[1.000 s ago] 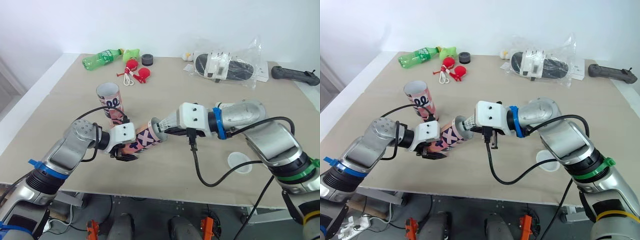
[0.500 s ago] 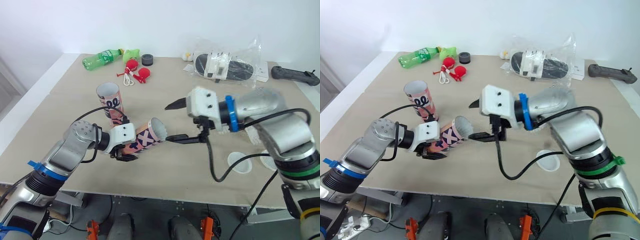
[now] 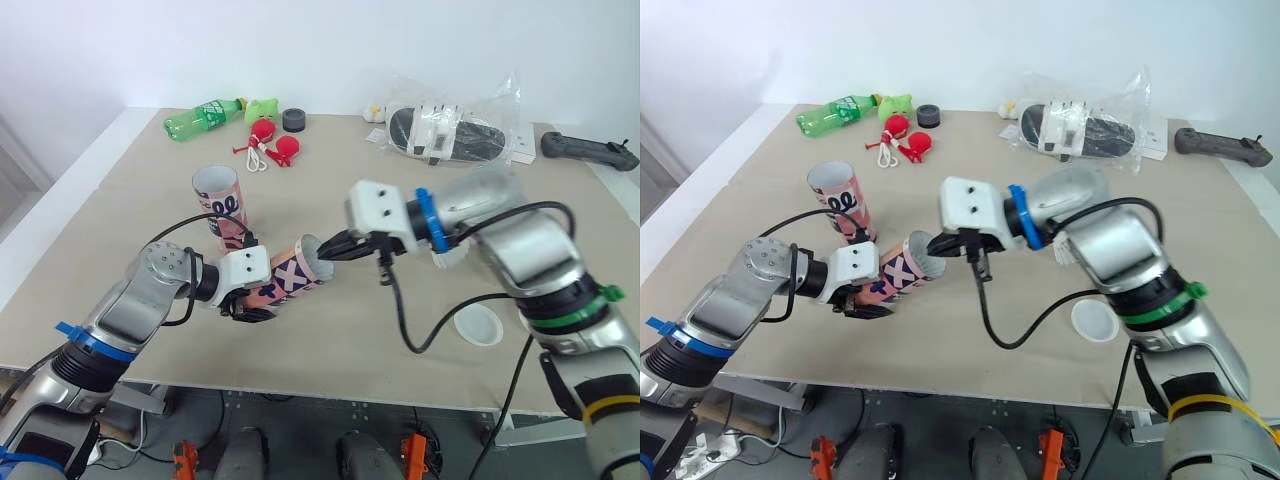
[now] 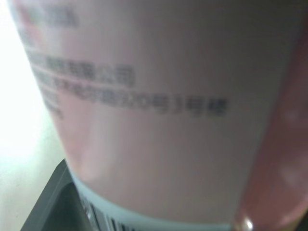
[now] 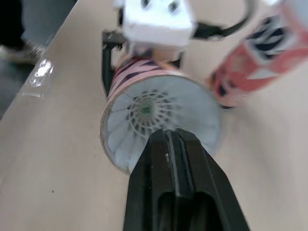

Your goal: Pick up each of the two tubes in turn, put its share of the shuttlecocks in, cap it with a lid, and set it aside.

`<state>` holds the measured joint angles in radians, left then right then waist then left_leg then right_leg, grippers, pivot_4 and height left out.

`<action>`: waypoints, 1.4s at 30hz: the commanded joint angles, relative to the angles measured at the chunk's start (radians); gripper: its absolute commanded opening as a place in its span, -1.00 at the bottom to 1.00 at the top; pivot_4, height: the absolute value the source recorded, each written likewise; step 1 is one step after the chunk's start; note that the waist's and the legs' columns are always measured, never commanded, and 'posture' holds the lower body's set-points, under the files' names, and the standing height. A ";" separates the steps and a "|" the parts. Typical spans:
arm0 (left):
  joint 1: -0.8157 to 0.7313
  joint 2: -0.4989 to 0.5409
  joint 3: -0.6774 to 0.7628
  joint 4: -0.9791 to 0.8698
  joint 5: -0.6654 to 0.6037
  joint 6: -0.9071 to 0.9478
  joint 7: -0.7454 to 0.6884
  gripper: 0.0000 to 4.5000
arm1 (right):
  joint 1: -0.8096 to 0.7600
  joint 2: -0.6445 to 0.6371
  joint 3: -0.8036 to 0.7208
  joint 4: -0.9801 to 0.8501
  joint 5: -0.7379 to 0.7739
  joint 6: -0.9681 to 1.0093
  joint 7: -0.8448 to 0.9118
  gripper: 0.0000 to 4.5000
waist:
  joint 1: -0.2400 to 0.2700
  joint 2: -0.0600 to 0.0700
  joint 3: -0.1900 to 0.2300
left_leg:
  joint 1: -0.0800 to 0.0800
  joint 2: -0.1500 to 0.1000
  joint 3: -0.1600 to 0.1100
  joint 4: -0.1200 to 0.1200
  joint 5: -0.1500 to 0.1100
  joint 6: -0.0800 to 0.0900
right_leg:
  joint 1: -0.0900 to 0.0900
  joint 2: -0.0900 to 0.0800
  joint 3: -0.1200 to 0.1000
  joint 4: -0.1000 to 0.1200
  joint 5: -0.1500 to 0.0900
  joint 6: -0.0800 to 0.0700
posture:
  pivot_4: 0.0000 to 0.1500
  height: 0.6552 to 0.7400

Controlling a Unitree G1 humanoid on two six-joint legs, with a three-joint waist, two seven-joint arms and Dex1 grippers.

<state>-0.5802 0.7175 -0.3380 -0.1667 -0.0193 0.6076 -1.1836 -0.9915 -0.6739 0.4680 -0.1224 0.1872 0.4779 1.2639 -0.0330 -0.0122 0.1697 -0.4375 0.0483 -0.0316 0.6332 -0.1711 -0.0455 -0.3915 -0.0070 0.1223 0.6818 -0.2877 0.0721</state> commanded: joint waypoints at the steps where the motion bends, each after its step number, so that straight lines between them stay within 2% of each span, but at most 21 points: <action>1: 0.018 -0.021 -0.046 0.010 0.002 0.006 0.008 0.38 | -0.055 0.068 0.059 0.080 -0.079 -0.081 0.020 -0.97 | 0.001 0.000 0.000 | 0.000 0.000 0.000 0.000 0.000 0.000 | 0.000 0.000 0.000 0.000 0.001 -0.001 | 1.00 1.00; 10: 0.019 -0.020 -0.047 0.004 -0.001 0.005 0.004 0.38 | -0.080 0.265 0.168 0.261 -0.202 -0.202 0.036 -0.97 | -0.003 0.000 -0.001 | 0.002 0.001 -0.001 0.000 0.000 0.000 | 0.002 0.001 -0.001 0.000 0.002 -0.003 | 1.00 1.00; 19: 0.008 -0.030 -0.052 0.014 0.004 0.002 -0.001 0.38 | -0.079 0.314 0.156 0.312 -0.281 -0.245 0.053 -0.97 | -0.015 0.002 -0.002 | 0.016 0.003 0.000 -0.008 0.003 0.004 | 0.009 0.004 0.000 0.001 0.000 -0.010 | 1.00 1.00; 26: 0.004 -0.041 -0.055 0.027 0.010 -0.004 -0.001 0.38 | -0.061 0.284 0.080 0.231 -0.241 -0.187 0.082 -0.97 | -0.013 0.002 -0.002 | 0.016 0.002 0.000 -0.009 0.003 0.004 | 0.009 0.004 0.000 0.001 0.000 -0.009 | 1.00 1.00; 31: 0.009 -0.042 -0.050 0.027 0.012 -0.009 -0.002 0.38 | -0.063 0.219 0.013 0.139 -0.195 -0.131 0.114 -0.97 | -0.002 0.002 -0.002 | 0.013 0.001 -0.001 -0.009 0.003 0.004 | 0.009 0.002 0.000 0.001 -0.001 -0.007 | 1.00 1.00; 35: 0.021 -0.041 -0.045 0.026 0.012 -0.011 0.001 0.38 | -0.067 0.129 -0.062 0.060 -0.154 -0.099 0.131 -0.97 | 0.009 0.002 -0.002 | 0.010 -0.001 -0.001 -0.009 0.003 0.004 | 0.007 0.000 -0.001 0.001 -0.001 -0.003 | 1.00 1.00; 42: 0.031 -0.047 -0.035 0.026 0.012 -0.014 0.012 0.38 | -0.033 0.008 -0.148 -0.020 -0.088 -0.040 0.137 -0.97 | 0.011 0.002 -0.002 | 0.010 -0.001 -0.001 -0.010 0.003 0.003 | 0.006 -0.001 -0.001 0.000 -0.003 -0.006 | 1.00 1.00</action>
<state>-0.5752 0.6901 -0.3309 -0.1401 -0.0019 0.5920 -1.1819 -1.0206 -0.6565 0.3641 -0.0989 0.0722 0.4272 1.3988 -0.0222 -0.0102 0.1680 -0.4276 0.0474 -0.0322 0.6232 -0.1680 -0.0421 -0.3858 -0.0075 0.1217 0.6817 -0.2910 0.0662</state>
